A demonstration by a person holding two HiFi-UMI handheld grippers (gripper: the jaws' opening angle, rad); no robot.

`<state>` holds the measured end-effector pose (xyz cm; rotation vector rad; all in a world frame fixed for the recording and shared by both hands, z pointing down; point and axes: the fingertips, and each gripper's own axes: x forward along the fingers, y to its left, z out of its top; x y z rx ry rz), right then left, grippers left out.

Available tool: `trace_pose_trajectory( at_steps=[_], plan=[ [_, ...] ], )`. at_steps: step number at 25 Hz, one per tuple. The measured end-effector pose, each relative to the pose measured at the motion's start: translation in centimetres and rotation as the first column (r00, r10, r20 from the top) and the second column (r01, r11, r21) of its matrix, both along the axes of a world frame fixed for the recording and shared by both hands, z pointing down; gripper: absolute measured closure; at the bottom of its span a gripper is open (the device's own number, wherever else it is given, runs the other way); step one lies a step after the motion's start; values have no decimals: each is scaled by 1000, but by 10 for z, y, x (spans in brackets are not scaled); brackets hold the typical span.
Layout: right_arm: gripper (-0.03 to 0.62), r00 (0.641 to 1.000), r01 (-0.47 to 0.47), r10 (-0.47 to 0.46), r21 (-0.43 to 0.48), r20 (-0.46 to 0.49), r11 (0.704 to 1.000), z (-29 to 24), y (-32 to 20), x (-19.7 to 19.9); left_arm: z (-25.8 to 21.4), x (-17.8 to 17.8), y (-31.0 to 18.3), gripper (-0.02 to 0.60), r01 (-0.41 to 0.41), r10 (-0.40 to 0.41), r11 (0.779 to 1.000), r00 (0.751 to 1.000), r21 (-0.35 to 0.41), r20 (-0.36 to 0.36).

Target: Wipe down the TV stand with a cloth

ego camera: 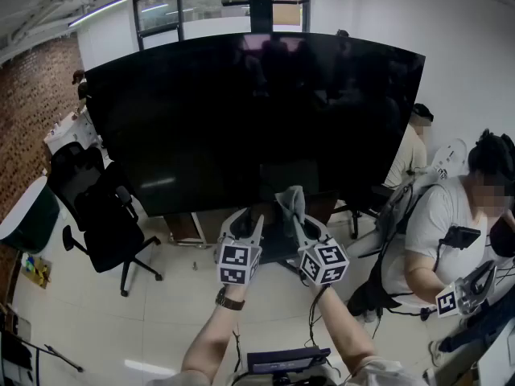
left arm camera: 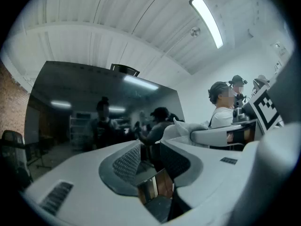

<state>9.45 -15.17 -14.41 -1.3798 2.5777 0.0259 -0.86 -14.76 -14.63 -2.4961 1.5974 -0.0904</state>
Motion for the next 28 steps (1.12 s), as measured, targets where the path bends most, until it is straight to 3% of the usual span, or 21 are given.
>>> trace_pose_trajectory(
  at_steps=[6,14,17,19,23,28],
  plan=[
    [570,999,-13,17,93,-47,996,-103,-25,-14,-89,-14,-30,433,7,-7,1000,1000,28,11],
    [571,995,-16,40,249,-92,968,-220,-74,-71,-175,-61,-80,435,0,-6,996,998,87,67],
    [571,992,17,23,316,-122,948,-273,-92,-82,-209,-58,-96,445,-19,17,996,1000,88,22],
    [571,990,44,8,354,-143,934,-319,-110,-81,-239,-44,-110,446,-2,-3,994,999,112,44],
    [571,988,59,-2,371,-152,927,-397,-151,-97,-286,-37,-132,445,46,-61,987,993,153,96],
    [571,982,64,-1,325,-190,944,-436,-207,-119,-320,-38,-160,445,68,-81,985,994,157,79]
  ],
)
